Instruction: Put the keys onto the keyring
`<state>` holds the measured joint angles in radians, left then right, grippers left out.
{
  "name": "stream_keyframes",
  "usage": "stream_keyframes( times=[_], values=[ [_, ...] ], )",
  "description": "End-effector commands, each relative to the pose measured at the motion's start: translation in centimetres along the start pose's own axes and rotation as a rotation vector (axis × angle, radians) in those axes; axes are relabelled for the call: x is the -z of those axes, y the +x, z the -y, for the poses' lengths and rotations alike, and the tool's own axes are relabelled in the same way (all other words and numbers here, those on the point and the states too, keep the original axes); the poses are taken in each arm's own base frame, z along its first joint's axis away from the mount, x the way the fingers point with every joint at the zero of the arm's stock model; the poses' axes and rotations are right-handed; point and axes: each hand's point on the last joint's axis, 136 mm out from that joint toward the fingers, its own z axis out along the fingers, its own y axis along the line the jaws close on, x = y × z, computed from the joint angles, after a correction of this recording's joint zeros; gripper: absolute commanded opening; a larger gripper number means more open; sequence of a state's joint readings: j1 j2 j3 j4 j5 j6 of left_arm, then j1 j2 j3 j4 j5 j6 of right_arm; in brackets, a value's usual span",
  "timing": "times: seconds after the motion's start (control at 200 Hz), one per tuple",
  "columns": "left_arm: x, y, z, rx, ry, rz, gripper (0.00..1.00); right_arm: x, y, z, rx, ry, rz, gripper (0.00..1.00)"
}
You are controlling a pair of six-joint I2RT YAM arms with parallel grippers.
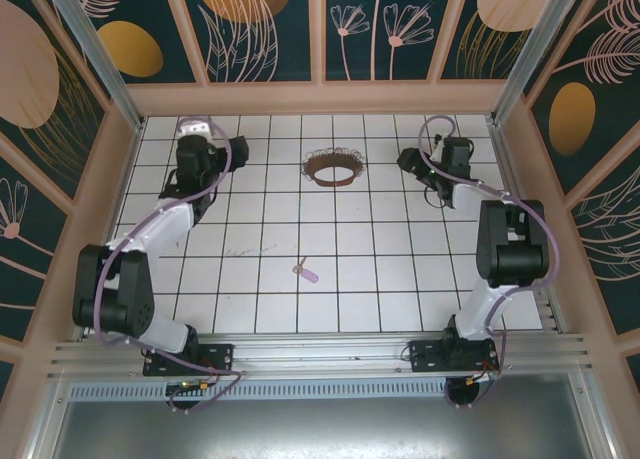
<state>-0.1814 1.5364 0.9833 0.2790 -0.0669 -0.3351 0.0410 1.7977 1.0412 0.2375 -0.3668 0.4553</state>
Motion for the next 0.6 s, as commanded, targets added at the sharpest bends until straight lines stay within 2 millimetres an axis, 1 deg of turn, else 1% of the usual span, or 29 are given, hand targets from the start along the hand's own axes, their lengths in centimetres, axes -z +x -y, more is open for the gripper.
stream_keyframes(
  times=[0.0,0.07,0.08,0.09,0.125,0.21,0.31,0.34,0.365,0.395,0.405,0.42,0.465,0.505,0.596],
  values=[
    [-2.0,1.8,2.6,0.014,0.059,-0.126,0.96,-1.4,0.5,-2.2,-0.011,-0.052,-0.062,0.71],
    [-3.5,2.8,4.1,-0.005,0.073,-0.17,0.96,-2.2,0.9,-2.7,-0.012,-0.056,-0.078,0.71],
    [-3.6,2.6,4.5,-0.009,0.08,-0.17,0.95,-2.3,0.9,-2.8,-0.01,-0.059,-0.079,0.71],
    [-4.1,3.3,4.6,-0.013,0.077,-0.19,0.95,-2.4,0.9,-2.9,-0.012,-0.062,-0.082,0.7],
    [-5.0,4.3,5.3,-0.033,0.084,-0.22,0.94,-2.7,1.1,-3.0,-0.016,-0.063,-0.086,0.71],
    [-6.7,5.8,7.5,-0.094,0.108,-0.271,0.92,-3.2,1.5,-3.5,-0.019,-0.072,-0.094,0.7],
    [-8.6,7.7,9.2,-0.185,0.115,-0.322,0.9,-3.6,2.0,-3.4,-0.012,-0.057,-0.098,0.71],
    [-9.0,8.2,9.6,-0.211,0.121,-0.337,0.88,-3.7,2.1,-3.4,-0.012,-0.056,-0.1,0.71],
    [-9.5,9.0,9.7,-0.23,0.12,-0.36,0.87,-3.7,2.2,-3.4,-0.012,-0.055,-0.102,0.71],
    [-10.1,9.4,10.1,-0.251,0.124,-0.376,0.86,-3.8,2.4,-3.3,-0.009,-0.05,-0.104,0.71],
    [-10.2,9.9,10.0,-0.259,0.124,-0.388,0.85,-3.9,2.5,-3.2,-0.008,-0.048,-0.107,0.71],
    [-10.4,9.9,10.3,-0.267,0.131,-0.393,0.83,-3.9,2.6,-3.2,-0.007,-0.046,-0.107,0.71],
    [-11.1,11.1,10.4,-0.289,0.133,-0.435,0.81,-4.0,2.8,-3.2,0.002,-0.038,-0.108,0.71],
    [-11.7,11.8,10.7,-0.3,0.138,-0.46,0.78,-4.2,3.0,-3.1,0.008,-0.03,-0.111,0.71],
    [-12.6,13.0,11.0,-0.309,0.148,-0.495,0.76,-4.6,3.2,-2.9,0.012,-0.022,-0.117,0.71]
  ],
)
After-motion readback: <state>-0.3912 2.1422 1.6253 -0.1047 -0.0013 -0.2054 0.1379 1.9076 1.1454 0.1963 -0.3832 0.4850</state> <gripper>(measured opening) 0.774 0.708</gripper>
